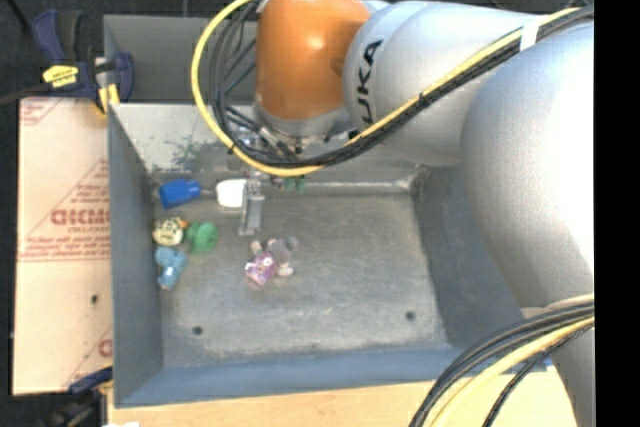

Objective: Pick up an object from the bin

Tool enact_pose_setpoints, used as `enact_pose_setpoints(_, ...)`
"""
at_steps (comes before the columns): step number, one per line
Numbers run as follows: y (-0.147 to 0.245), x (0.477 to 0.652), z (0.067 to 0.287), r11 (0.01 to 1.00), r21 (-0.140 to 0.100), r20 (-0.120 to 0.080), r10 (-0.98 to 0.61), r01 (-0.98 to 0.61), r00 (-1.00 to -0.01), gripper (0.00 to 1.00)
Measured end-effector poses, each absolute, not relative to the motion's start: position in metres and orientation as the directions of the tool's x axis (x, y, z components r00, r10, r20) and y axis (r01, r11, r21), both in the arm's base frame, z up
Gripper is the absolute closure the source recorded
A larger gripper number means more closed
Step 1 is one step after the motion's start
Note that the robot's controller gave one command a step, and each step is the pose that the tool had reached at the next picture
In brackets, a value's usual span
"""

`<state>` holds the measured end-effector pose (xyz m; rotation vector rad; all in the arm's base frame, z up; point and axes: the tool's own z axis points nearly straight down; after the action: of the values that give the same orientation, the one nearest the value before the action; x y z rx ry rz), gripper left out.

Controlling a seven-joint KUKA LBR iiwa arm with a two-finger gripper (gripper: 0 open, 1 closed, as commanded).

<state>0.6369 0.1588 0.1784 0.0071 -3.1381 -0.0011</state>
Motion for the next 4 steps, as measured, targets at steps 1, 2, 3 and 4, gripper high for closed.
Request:
enact_pose_setpoints(1,0.158,0.638,0.184,1.0,0.002,-0.004,-0.002,-0.002,-1.0,0.0)
enact_pose_setpoints(2,0.195,0.642,0.163,0.98,0.0,-0.008,-0.199,-0.199,-0.98,0.0)
enact_pose_setpoints(3,0.168,0.623,0.147,0.824,0.0,-0.005,-0.567,-0.567,-0.824,0.0)
enact_pose_setpoints(4,0.174,0.631,0.136,0.748,-0.005,-0.009,-0.663,-0.663,-0.748,0.0)
